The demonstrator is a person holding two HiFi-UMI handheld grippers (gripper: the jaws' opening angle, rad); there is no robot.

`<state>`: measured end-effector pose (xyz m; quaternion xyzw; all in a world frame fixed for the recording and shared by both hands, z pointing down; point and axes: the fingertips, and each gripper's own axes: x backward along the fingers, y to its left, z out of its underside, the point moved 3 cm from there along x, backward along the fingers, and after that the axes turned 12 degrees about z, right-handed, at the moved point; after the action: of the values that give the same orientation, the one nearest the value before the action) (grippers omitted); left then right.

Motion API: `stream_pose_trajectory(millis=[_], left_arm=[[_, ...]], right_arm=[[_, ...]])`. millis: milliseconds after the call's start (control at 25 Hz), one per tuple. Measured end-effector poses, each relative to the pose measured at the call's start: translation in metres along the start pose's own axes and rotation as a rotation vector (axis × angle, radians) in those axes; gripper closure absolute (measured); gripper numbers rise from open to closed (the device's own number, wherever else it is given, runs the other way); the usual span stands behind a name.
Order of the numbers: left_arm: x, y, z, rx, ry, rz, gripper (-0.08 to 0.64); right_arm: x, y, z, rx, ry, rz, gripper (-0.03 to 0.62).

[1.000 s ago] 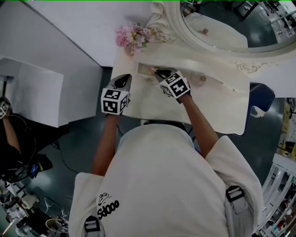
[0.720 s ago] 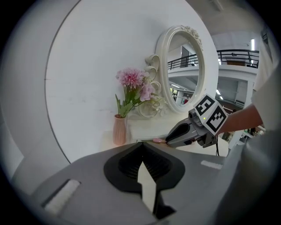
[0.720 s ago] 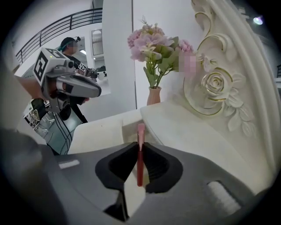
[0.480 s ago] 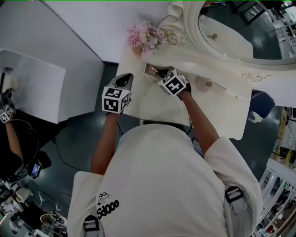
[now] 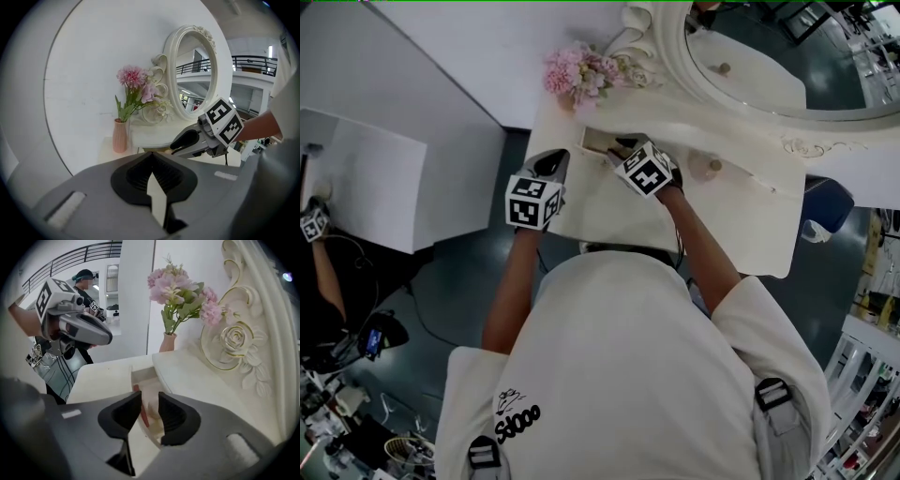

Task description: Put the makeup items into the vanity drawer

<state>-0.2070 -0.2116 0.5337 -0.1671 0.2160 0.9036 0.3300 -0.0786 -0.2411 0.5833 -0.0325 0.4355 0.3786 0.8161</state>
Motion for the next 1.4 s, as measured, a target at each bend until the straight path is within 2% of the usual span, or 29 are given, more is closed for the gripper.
stream_pose_trajectory(millis=[240,520,600,800,1080,1400], left_arm=[[-0.006,-0.021,-0.006,-0.029,0.002,0.015,0.541],[-0.02,-0.046,-0.027,-0.091,-0.021,0.026,0.541],[-0.026,-0.056,-0.037,-0.123,-0.029,0.036,0.541],[-0.045,-0.094,-0.067,-0.23,-0.04,0.084,0.541],[-0.068,-0.152,-0.121,-0.333,-0.12,0.138,0.541],[-0.076,-0.22,-0.174,-0.431,-0.21,0.194,0.541]], right_arm=[[0.029,-0.014,0.01,-0.065,-0.048,0.048,0.477],[0.079,-0.049,0.025,-0.195,-0.132,0.168,0.566],[0.098,-0.062,0.03,-0.223,-0.15,0.219,0.589],[0.144,-0.092,0.056,-0.279,-0.167,0.324,0.591],[0.231,-0.137,0.09,-0.351,-0.247,0.472,0.591],[0.318,-0.172,0.101,-0.369,-0.368,0.58,0.591]])
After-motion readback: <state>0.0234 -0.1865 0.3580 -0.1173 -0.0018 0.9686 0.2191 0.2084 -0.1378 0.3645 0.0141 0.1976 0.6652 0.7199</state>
